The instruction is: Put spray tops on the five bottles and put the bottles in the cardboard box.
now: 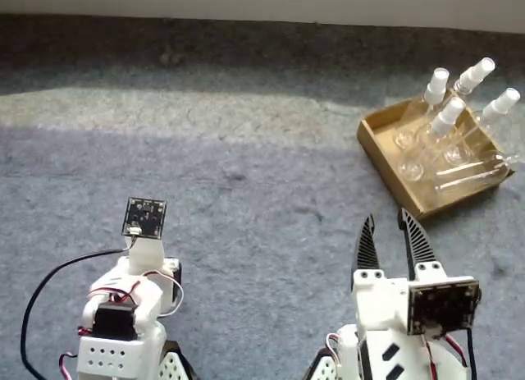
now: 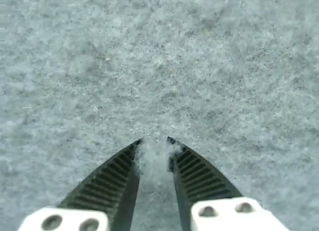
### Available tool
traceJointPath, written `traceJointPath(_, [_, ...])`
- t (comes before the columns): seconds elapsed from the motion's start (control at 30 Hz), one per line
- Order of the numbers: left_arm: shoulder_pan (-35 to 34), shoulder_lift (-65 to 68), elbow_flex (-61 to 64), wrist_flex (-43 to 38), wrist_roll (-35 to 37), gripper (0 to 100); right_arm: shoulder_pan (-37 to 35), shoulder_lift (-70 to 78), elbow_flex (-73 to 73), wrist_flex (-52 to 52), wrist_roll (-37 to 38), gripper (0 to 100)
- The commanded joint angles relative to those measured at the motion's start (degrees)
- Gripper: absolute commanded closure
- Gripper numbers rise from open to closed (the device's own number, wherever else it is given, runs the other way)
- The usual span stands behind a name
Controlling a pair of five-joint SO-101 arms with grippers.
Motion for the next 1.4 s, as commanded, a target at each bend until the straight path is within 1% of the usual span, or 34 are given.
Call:
traceJointPath(0.0, [-1.98,-0.22,1.10,0.18,-0.53,96,-0.48,-0.31,1.27,-0.04,0.53,88.2])
traceJointPath(0.3, [-1.98,-0.22,1.10,0.18,-0.53,96,-0.48,-1.01,9.80,-2.42,0.53,87.8])
traceJointPath(0.5, [-1.98,-0.22,1.10,0.18,-0.53,96,-0.40,-1.01,17.45,-7.25,0.18,87.3])
traceJointPath(0.57, [-1.98,-0.22,1.10,0.18,-0.53,96,-0.40,-1.01,20.53,-8.75,0.18,83.7])
traceJointPath(0.73, [-1.98,-0.22,1.10,0.18,-0.53,96,-0.40,-1.01,27.12,-10.15,0.26,69.2])
traceJointPath(0.83, [-1.98,-0.22,1.10,0.18,-0.53,96,-0.40,-1.01,32.22,-11.82,0.18,64.5])
traceJointPath(1.0, [-1.98,-0.22,1.10,0.18,-0.53,96,-0.40,-1.01,40.66,-16.40,0.18,64.5])
traceJointPath(1.37, [-1.98,-0.22,1.10,0.18,-0.53,96,-0.40,-1.01,48.84,-16.92,0.18,64.5])
